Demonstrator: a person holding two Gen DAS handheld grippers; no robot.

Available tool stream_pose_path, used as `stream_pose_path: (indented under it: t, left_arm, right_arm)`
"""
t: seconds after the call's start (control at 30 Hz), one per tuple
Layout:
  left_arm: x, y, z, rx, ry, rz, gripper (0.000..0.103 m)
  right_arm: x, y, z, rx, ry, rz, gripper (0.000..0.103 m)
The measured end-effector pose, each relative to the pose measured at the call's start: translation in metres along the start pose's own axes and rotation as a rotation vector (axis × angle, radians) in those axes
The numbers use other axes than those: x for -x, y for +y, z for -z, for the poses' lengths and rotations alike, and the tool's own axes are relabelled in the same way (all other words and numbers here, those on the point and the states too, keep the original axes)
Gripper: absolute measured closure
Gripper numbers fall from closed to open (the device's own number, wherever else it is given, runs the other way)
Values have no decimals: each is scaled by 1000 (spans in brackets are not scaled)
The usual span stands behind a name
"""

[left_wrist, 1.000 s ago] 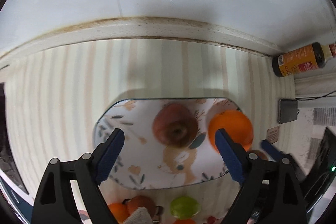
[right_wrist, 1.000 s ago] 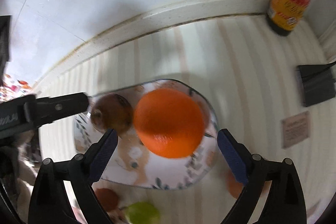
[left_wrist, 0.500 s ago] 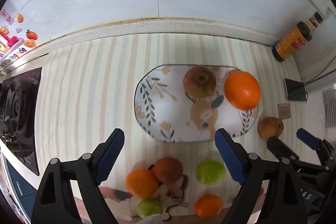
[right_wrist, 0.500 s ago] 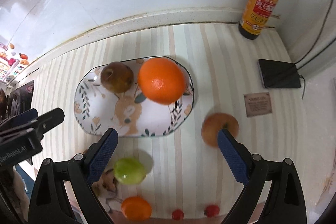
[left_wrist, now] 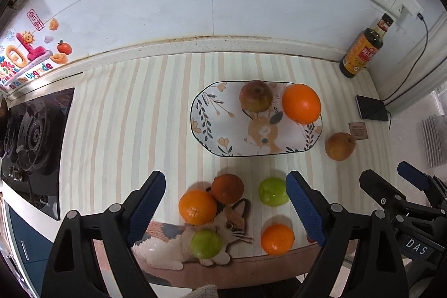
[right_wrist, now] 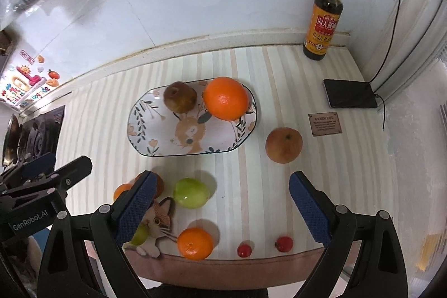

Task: Organize fruits
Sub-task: 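Grasp the tangerine with the right tool while the left tool grasps the green apple, then place the tangerine on the plate with the right tool while the left places the green apple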

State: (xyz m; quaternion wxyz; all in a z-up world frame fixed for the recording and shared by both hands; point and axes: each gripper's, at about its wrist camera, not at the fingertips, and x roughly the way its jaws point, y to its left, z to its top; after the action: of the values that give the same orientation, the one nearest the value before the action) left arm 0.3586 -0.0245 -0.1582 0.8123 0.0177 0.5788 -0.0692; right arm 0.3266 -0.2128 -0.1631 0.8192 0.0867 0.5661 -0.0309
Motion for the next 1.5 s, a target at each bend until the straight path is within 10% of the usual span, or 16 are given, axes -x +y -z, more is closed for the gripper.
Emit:
stream_pose_path:
  t: [0.53, 1.07, 1.2, 1.33, 1.5]
  left_arm:
    - [-8, 35, 30, 62, 32, -31, 3]
    - [-148, 38, 120, 31, 425, -25, 4]
    - [-162, 35, 124, 33, 442, -7, 12]
    - [-167, 31, 126, 26, 438, 9, 43]
    - [-166, 28, 130, 23, 412, 5, 48]
  right_arm:
    - [-22, 13, 34, -33, 99, -108, 2]
    - [-160, 24, 121, -32, 491, -151, 2]
    - [-169, 25, 126, -33, 503, -150, 4]
    - [-177, 26, 128, -31, 515, -156, 10]
    - [-185, 28, 130, -29, 516, -175, 30]
